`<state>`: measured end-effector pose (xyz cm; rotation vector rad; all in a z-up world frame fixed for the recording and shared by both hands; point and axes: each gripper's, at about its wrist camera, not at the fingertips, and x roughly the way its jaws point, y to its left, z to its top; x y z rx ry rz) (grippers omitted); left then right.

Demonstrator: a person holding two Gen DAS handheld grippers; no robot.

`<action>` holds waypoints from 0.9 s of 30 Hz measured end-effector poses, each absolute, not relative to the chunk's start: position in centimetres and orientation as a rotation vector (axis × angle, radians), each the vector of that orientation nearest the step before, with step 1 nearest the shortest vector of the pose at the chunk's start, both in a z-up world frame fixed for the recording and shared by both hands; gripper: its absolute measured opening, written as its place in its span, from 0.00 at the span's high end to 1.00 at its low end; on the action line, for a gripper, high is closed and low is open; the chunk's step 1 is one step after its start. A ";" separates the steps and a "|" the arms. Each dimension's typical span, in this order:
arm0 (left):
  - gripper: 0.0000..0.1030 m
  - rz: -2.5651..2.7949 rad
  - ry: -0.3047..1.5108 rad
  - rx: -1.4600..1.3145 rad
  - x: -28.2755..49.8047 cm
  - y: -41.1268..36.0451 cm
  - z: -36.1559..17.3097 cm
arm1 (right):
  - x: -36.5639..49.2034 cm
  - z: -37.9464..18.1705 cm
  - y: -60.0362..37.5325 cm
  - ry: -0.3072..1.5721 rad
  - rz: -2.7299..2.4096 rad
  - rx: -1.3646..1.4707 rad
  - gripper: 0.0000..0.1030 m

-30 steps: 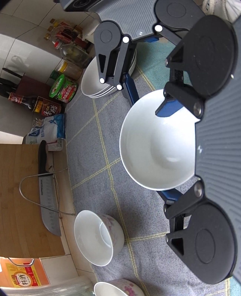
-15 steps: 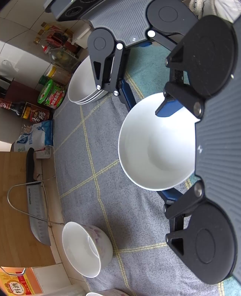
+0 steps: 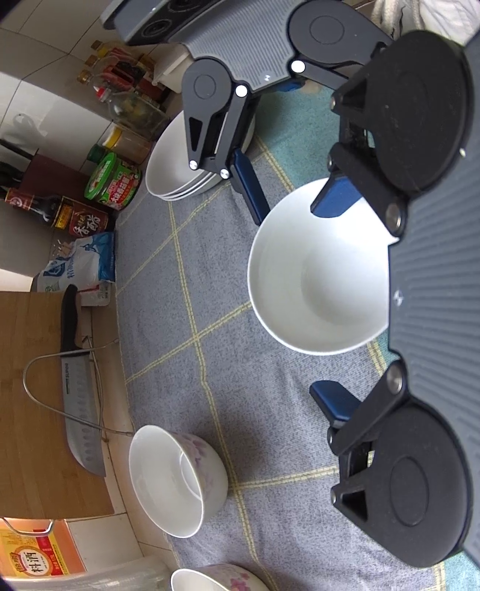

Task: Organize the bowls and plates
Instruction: 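Set the bowl down beside the plates and open the left tool, then grasp the rim of another white bowl with the right tool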

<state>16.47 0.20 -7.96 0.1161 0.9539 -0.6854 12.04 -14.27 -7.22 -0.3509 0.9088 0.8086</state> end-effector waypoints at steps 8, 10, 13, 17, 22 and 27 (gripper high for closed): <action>0.06 -0.628 0.857 0.122 17.6 2.0 -5.4 | 13.2 -4.4 -16.3 0.859 0.858 -0.280 0.00; 0.06 -0.600 0.839 0.128 18.2 2.4 -5.2 | 14.1 -3.9 -16.6 0.840 0.834 -0.277 0.00; 0.06 -0.544 0.816 0.146 19.4 3.0 -5.2 | 15.8 -3.6 -16.7 0.815 0.794 -0.276 0.00; 0.06 -0.463 0.786 0.177 21.0 3.8 -6.0 | 18.6 -3.8 -16.4 0.816 0.763 -0.283 0.00; 0.06 -0.381 0.769 0.245 23.0 4.7 -8.0 | 22.2 -4.6 -15.5 0.830 0.764 -0.289 0.00; 0.06 -0.356 0.764 0.290 24.1 4.9 -9.9 | 25.3 -5.0 -14.1 0.820 0.767 -0.301 0.00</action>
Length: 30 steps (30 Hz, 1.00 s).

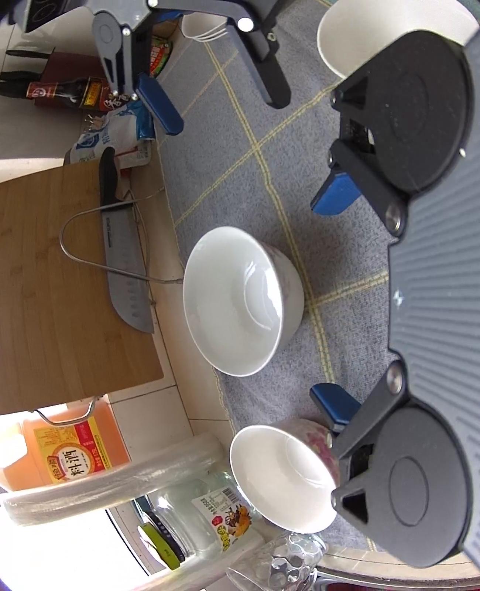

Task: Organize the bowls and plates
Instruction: 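Grasp the rim of another white bowl with the right tool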

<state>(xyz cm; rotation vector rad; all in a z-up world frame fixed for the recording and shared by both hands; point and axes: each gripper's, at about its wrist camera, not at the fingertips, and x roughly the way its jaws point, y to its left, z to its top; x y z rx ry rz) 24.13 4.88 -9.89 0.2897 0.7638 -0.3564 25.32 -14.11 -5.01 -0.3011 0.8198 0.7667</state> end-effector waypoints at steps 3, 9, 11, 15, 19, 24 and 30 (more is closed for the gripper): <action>0.06 -0.352 0.746 0.322 24.7 4.6 -10.8 | 27.2 -5.0 -12.7 0.808 0.784 -0.317 0.00; 0.06 -0.365 0.722 0.336 25.9 4.2 -11.7 | 31.1 -5.3 -10.4 0.815 0.814 -0.297 0.00; 0.07 -0.372 0.715 0.341 26.3 4.0 -11.8 | 32.4 -5.6 -9.8 0.829 0.820 -0.270 0.01; 0.11 -0.379 0.721 0.338 27.2 3.8 -12.1 | 34.8 -6.6 -8.8 0.871 0.825 -0.223 0.02; 0.11 -0.391 0.707 0.349 27.5 3.6 -12.1 | 36.7 -7.8 -7.8 0.910 0.825 -0.208 0.09; 0.14 -0.404 0.702 0.344 28.1 3.8 -11.8 | 37.8 -8.5 -6.9 0.932 0.835 -0.197 0.17; 0.16 -0.423 0.705 0.348 28.4 4.1 -11.8 | 38.0 -8.7 -6.4 0.946 0.851 -0.192 0.26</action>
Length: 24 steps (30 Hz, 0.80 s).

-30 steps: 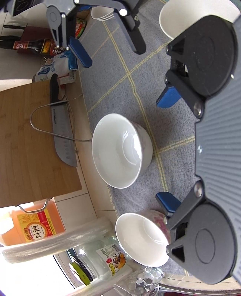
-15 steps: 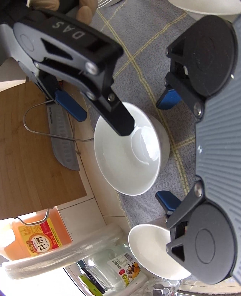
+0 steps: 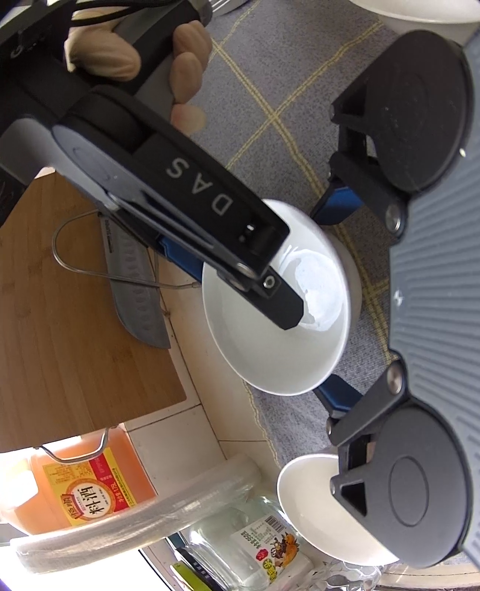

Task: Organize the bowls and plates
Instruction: 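Grasp the rim of another white bowl with the right tool, then carry the held bowl toward the first bowl with the right tool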

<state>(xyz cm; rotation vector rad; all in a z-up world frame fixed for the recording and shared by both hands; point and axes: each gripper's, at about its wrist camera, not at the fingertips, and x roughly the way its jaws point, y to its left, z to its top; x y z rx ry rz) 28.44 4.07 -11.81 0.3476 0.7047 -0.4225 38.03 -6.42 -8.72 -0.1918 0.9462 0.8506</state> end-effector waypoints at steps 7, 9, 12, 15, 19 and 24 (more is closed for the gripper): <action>0.16 -0.429 0.715 0.355 28.5 4.1 -11.7 | 37.7 -8.5 -6.4 0.949 0.833 -0.189 0.25; 0.16 -0.429 0.715 0.361 28.4 4.0 -11.5 | 37.5 -8.4 -6.4 0.949 0.831 -0.188 0.26; 0.16 -0.436 0.706 0.376 27.9 3.8 -11.0 | 36.9 -7.8 -6.6 0.943 0.826 -0.184 0.25; 0.16 -0.453 0.705 0.373 27.2 3.7 -10.3 | 36.1 -7.1 -7.0 0.938 0.822 -0.181 0.25; 0.16 -0.481 0.706 0.376 25.8 3.4 -9.4 | 34.3 -6.0 -7.7 0.931 0.814 -0.173 0.25; 0.16 -0.516 0.719 0.362 23.6 2.9 -8.3 | 31.4 -4.7 -8.7 0.916 0.803 -0.180 0.25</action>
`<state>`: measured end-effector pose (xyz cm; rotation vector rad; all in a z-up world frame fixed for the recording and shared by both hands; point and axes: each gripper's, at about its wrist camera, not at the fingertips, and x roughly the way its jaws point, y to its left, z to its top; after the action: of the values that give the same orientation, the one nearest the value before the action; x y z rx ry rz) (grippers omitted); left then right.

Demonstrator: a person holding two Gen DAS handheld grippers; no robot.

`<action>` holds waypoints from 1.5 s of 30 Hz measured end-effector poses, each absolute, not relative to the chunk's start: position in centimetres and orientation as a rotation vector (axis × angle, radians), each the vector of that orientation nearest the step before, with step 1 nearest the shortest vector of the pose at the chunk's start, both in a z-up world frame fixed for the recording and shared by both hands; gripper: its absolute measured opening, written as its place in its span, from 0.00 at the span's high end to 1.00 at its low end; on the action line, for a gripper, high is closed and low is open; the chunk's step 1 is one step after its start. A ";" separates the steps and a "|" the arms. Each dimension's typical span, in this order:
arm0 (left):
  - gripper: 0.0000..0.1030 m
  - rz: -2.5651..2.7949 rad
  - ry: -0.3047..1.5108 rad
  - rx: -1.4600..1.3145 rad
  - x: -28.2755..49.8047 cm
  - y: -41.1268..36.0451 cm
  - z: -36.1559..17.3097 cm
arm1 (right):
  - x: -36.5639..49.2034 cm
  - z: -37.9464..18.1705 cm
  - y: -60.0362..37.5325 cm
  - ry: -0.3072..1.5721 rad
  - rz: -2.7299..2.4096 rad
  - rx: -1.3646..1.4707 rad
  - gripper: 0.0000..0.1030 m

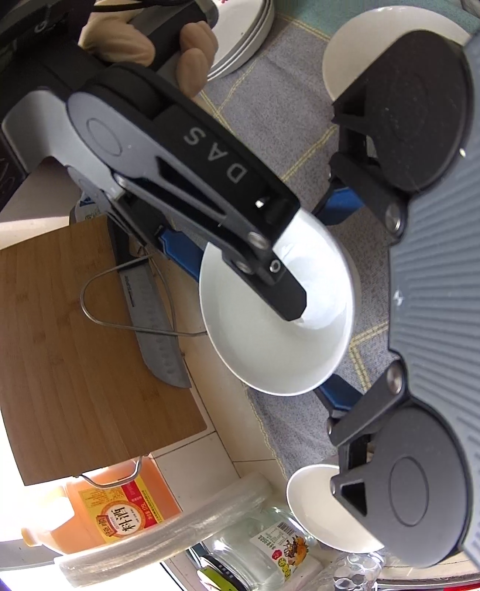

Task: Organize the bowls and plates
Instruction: 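Carry the held bowl toward the first bowl with the right tool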

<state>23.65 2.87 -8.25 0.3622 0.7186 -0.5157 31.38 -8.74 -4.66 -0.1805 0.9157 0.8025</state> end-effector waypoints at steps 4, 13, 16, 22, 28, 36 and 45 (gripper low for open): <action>0.16 -0.537 0.719 0.363 22.0 2.4 -7.3 | 29.2 -3.6 -9.7 0.906 0.794 -0.166 0.25; 0.16 -0.577 0.713 0.369 17.6 1.3 -5.7 | 24.0 -1.3 -12.0 0.891 0.800 -0.144 0.25; 0.16 -0.585 0.725 0.367 16.3 1.0 -5.6 | 22.2 -0.9 -12.5 0.894 0.805 -0.144 0.25; 0.16 -0.611 0.744 0.370 14.0 0.4 -5.5 | 19.1 -0.4 -13.2 0.901 0.808 -0.160 0.25; 0.16 -0.642 0.780 0.377 12.4 -0.1 -5.9 | 17.4 -1.0 -13.7 0.943 0.806 -0.153 0.25; 0.16 -0.680 0.828 0.375 11.6 -0.5 -6.4 | 15.9 -1.9 -14.5 0.996 0.806 -0.147 0.25; 0.16 -0.697 0.857 0.381 11.6 -0.7 -6.9 | 15.6 -2.6 -14.9 1.024 0.806 -0.133 0.25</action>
<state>11.64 -0.69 -6.94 0.3811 0.8568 -0.6967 15.63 -14.88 -2.63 -0.1328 1.0240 0.8058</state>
